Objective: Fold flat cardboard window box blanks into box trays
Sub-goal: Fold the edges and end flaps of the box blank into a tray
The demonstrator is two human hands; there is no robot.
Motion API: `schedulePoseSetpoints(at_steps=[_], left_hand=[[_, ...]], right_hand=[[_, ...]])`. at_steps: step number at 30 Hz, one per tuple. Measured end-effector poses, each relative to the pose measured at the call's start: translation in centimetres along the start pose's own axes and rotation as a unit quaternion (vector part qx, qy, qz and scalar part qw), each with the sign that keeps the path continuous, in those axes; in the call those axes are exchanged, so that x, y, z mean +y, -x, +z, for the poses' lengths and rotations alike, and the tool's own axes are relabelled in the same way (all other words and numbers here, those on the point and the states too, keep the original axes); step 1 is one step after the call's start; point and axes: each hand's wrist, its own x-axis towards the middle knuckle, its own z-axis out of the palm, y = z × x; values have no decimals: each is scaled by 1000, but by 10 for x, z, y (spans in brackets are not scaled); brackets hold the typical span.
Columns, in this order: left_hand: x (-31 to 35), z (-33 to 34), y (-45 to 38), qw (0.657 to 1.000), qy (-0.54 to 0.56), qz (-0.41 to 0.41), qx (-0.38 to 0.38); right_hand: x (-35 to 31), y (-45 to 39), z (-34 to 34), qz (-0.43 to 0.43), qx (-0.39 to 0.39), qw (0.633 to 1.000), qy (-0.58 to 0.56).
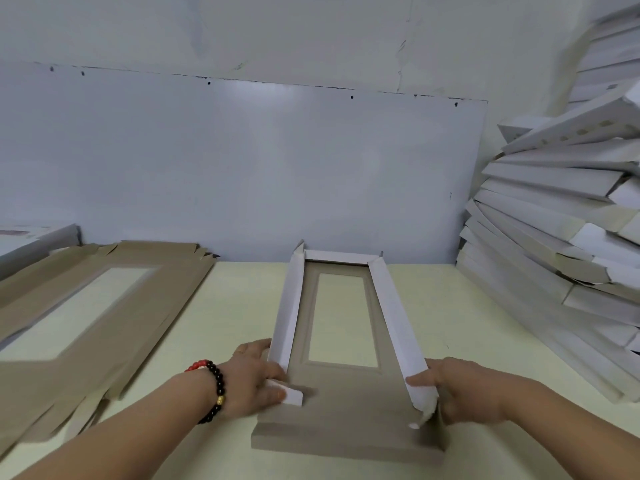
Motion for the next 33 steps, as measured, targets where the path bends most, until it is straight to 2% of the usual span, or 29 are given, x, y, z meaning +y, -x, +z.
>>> schedulePoseSetpoints(at_steps=[3, 7, 14, 19, 21, 23, 28, 33], left_hand=[[-2, 9, -2, 999, -16, 5, 37], [0, 25, -1, 991, -39, 45, 124], [7, 29, 2, 976, -124, 75, 165], [9, 34, 4, 972, -130, 86, 176], [10, 36, 3, 972, -117, 82, 185], [11, 39, 3, 972, -107, 80, 191], [11, 42, 2, 976, -75, 93, 184], [7, 42, 7, 973, 38, 97, 205]], right_hand=[[10, 2, 9, -23, 22, 996, -78], [20, 4, 19, -29, 78, 992, -93], [14, 3, 17, -61, 72, 993, -70], [6, 5, 17, -76, 69, 993, 66], [-2, -1, 22, -51, 113, 978, 167], [-11, -5, 30, -42, 169, 966, 191], [-11, -3, 42, -55, 200, 976, 65], [-14, -1, 46, -61, 206, 977, -4]])
